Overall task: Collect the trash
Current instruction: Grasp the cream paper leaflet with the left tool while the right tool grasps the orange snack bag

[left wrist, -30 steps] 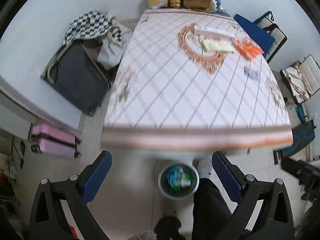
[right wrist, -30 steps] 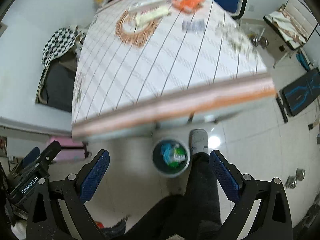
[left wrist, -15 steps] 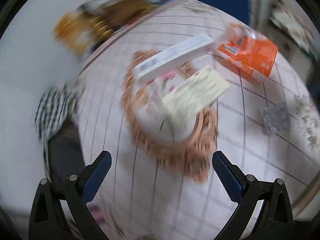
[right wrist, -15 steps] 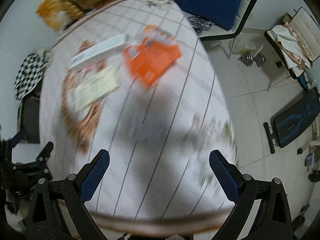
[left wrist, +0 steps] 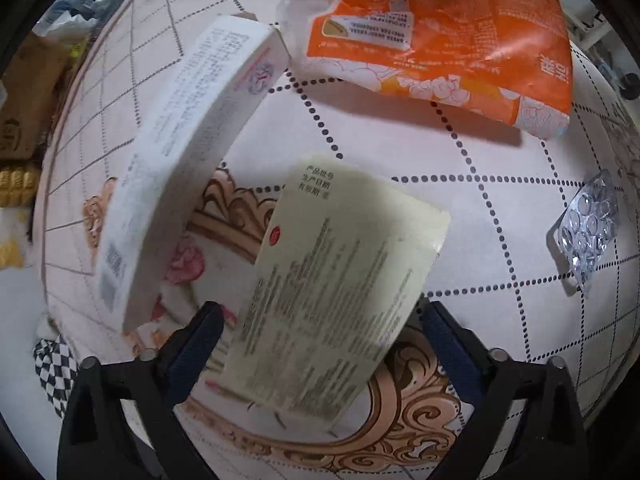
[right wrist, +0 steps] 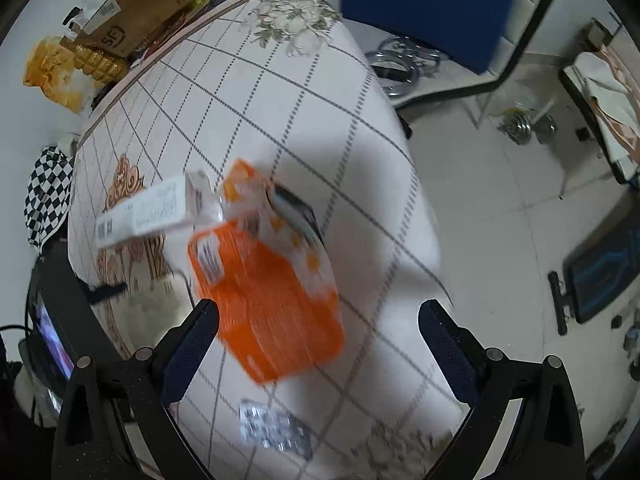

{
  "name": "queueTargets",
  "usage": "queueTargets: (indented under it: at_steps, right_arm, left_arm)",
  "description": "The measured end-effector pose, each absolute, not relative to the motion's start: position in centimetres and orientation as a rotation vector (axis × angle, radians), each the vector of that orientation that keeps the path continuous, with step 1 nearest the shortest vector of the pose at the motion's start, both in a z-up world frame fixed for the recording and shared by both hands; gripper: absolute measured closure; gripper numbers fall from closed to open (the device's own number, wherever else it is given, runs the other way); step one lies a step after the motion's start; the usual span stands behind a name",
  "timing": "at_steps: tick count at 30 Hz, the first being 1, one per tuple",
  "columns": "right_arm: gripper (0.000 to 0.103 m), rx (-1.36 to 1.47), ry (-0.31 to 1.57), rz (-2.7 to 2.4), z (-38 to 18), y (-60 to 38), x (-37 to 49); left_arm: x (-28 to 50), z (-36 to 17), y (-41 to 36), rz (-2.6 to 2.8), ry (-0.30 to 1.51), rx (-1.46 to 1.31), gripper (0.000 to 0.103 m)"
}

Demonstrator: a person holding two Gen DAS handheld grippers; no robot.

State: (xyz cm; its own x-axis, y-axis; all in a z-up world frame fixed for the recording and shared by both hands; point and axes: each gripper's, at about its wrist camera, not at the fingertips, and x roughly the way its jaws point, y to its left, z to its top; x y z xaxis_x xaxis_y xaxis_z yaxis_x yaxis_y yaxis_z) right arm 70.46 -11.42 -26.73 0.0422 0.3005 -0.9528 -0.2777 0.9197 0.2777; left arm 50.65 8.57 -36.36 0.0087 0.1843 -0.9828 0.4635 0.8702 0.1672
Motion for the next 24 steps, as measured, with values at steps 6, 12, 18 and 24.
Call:
queueTargets:
  at_steps: [6,12,18,24]
  right_arm:
    - [0.041,0.016,1.471,0.455,-29.0,-9.1,71.5]
    - [0.077,0.161,1.52,0.379,-29.7,-10.3,69.8]
    - [0.032,0.133,1.538,0.401,-30.5,-9.3,68.2]
    - [0.069,0.018,1.454,0.401,-30.8,-7.4,66.9]
  left_arm:
    - [50.3,-35.3,9.8,-0.171,1.569,0.33,0.022]
    - [46.7,-35.0,14.4,0.284,1.647,-0.373,0.022]
    - [45.2,-34.9,13.6,0.348,1.575,-0.332,0.022]
    - [44.1,-34.1,11.3,0.365,1.509,-0.272,0.03]
